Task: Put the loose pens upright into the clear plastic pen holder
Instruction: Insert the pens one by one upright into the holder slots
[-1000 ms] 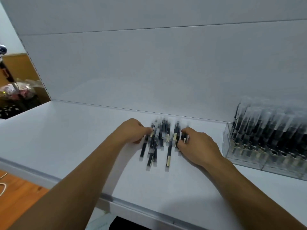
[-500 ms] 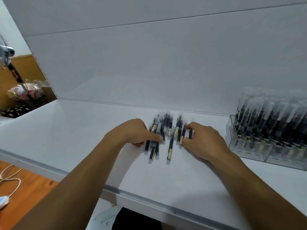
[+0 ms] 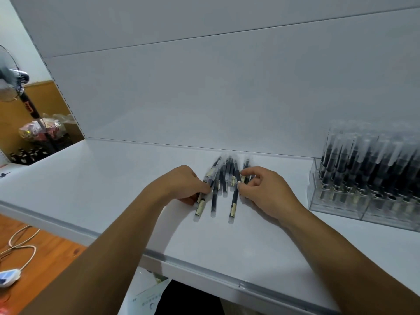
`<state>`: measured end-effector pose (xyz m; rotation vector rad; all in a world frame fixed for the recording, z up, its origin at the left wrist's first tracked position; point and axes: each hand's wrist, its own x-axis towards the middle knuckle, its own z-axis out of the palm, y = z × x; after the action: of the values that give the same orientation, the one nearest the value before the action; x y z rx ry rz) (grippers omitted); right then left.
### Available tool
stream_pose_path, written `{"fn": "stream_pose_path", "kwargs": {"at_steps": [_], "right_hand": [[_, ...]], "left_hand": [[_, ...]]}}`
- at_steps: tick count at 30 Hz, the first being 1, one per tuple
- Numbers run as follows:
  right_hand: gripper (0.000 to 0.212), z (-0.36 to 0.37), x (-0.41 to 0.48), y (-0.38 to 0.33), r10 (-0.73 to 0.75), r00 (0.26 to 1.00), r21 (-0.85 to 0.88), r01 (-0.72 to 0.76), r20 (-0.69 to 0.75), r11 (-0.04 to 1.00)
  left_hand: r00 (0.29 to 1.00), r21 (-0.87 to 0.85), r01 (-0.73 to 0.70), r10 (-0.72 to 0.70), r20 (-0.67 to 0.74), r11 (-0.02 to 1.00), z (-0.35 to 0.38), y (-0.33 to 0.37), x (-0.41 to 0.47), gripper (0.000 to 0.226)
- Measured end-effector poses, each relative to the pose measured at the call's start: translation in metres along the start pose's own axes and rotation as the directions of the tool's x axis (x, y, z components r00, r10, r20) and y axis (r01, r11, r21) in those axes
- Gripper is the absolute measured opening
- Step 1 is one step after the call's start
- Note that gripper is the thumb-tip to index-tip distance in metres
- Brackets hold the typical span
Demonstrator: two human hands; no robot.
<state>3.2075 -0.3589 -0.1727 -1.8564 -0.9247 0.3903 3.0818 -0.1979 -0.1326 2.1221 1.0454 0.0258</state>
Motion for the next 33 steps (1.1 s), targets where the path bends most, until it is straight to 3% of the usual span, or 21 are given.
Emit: {"fn": "stream_pose_path", "kwargs": {"at_steps": [7,13,21,28,33], "right_hand": [[0.011,0.001,0.000,0.002,0.109,0.985,0.326,-0.147,0.132,0.934],[0.001,0.001,0.001,0.002,0.115,0.981,0.349,-0.164,0.156,0.923],[0.008,0.001,-0.006,-0.006,0.101,0.981,0.425,-0.164,0.167,0.890],[0.007,-0.016,-0.017,-0.020,0.027,0.999,0.280,-0.038,0.043,0.959],[0.009,-0.046,-0.042,-0.016,0.002,1.000,0.151,0.002,-0.024,0.988]], "left_hand": [[0.998,-0.336,-0.008,0.026,0.050,0.942,0.001,-0.015,-0.008,0.008],[0.995,-0.526,-0.055,0.092,0.044,0.849,0.006,-0.019,-0.013,0.008],[0.982,-0.675,-0.175,0.176,-0.068,0.716,0.017,-0.010,-0.019,0.025],[0.938,-0.761,-0.326,0.295,-0.184,0.562,0.032,0.006,-0.030,0.022],[0.908,-0.844,-0.341,0.379,-0.181,0.414,0.058,0.032,-0.039,0.022]]}}
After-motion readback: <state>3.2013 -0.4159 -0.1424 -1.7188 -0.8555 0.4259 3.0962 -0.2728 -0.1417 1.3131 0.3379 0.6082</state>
